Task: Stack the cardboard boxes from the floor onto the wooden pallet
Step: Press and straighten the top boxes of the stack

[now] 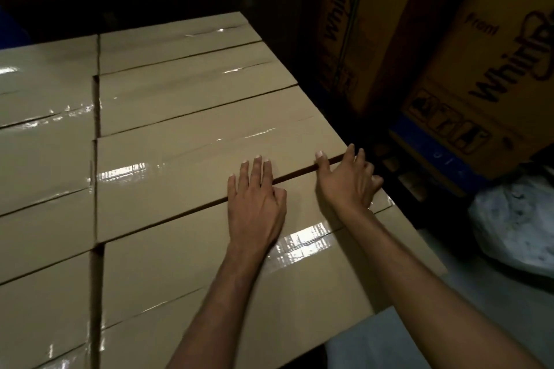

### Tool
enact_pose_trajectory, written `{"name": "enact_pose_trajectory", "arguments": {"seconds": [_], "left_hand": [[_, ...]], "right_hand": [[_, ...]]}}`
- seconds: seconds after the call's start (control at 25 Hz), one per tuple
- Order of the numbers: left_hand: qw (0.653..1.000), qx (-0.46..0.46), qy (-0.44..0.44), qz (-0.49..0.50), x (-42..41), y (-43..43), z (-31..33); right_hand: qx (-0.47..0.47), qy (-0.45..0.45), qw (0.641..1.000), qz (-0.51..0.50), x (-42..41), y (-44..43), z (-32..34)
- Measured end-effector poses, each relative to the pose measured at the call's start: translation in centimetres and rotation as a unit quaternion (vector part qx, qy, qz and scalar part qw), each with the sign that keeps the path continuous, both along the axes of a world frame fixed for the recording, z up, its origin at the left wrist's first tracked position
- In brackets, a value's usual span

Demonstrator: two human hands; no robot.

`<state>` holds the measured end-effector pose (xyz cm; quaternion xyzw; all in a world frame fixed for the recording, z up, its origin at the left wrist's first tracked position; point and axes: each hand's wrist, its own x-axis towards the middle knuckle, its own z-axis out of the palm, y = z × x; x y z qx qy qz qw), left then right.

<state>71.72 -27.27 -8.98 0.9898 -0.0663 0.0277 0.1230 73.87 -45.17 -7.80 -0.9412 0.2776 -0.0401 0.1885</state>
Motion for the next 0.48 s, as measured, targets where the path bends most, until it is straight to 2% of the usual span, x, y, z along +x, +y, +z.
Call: {"name": "enact_pose_trajectory", "arguments": {"seconds": [0.12,0.32,0.48], "left_hand": [[1.000,0.007,-0.026,0.012,-0.2,0.0,-0.5],[0.998,-0.004,-0.065,0.012,0.8,-1.6,-1.2],[0.994,-0.073,-0.075,-0.026,1.6,0.8,-0.2]], "right_hand": [[-0.006,-0.034,0.999,0.023,0.3,-0.4,-0.2],[-0.047,-0.074,0.996,-0.018,1.1,-1.8,-1.2],[-0.041,-0.129,0.989,0.056,0.2,0.8,-1.0]]}}
